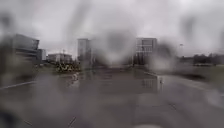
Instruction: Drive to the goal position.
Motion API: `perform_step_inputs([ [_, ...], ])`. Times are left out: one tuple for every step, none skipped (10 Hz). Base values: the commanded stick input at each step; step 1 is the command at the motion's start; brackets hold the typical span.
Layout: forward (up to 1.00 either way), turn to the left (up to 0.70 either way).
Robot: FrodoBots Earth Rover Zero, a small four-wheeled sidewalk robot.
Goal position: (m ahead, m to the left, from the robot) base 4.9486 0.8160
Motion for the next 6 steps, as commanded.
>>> perform_step_inputs([
  [0.07,0.0],
  [0.07,0.0],
  [0.07,0.0],
  [0.07,0.0],
  [0.07,0.0],
  [0.07,0.0],
])
